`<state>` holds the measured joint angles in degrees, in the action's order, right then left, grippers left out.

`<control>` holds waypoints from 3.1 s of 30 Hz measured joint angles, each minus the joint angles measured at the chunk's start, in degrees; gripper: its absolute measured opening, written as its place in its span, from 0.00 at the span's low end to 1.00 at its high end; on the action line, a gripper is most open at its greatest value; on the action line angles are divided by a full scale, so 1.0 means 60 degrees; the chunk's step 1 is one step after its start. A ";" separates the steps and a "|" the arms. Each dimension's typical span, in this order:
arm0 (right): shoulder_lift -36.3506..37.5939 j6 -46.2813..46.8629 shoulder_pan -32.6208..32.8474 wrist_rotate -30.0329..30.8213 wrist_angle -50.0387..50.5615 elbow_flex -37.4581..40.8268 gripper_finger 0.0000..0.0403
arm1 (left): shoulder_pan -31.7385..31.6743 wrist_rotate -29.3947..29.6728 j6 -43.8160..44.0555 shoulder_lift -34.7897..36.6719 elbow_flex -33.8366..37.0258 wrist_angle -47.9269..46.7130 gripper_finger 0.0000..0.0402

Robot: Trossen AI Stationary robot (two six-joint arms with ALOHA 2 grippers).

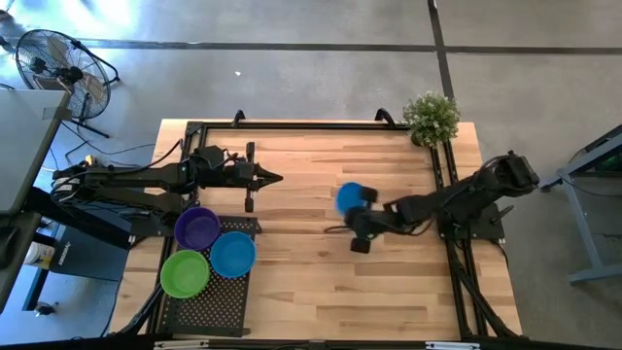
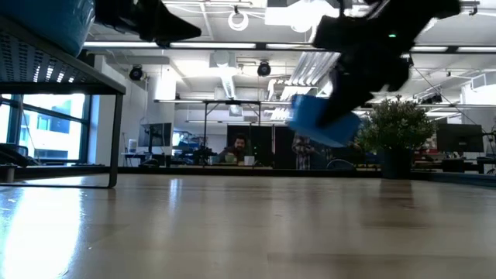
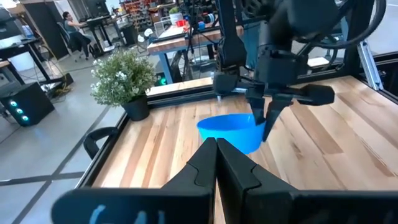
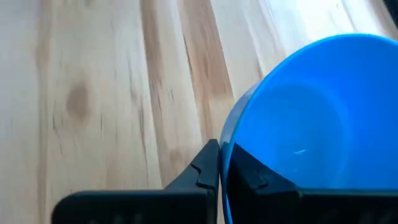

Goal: Pick & Place Mini bowls
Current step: Stack the blue bowl on the other blue bowls on the shelf

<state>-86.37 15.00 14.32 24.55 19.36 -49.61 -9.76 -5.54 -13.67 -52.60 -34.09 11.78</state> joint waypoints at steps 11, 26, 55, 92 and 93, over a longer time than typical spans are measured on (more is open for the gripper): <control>-0.2892 -0.3584 -0.1493 -0.1388 -0.1070 -0.2315 0.01 | 0.0000 0.0025 -0.0004 0.0000 0.0000 -0.0290 0.00; -0.4075 -0.4094 -0.1762 -0.1838 -0.1167 -0.3329 0.12 | 0.0000 0.0042 -0.0006 0.0000 0.0000 -0.0539 0.00; 0.0617 -0.0744 -0.1310 0.0091 -0.4973 0.2670 0.01 | 0.0004 0.0011 0.0007 -0.1008 -0.0833 -0.1753 0.00; -0.1682 -0.1260 -0.2640 -0.2421 -0.7698 0.2154 0.01 | 0.1657 0.1021 -0.0169 -0.5344 -0.3641 -0.4317 0.28; -0.1682 -0.1264 -0.2640 -0.2429 -0.7695 0.2154 0.01 | 0.1654 0.1059 -0.0119 -0.5541 -0.3757 -0.4396 0.30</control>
<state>-96.47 7.42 -1.52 9.98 -26.81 -36.69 0.16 0.81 -14.39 -85.85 -56.63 -14.60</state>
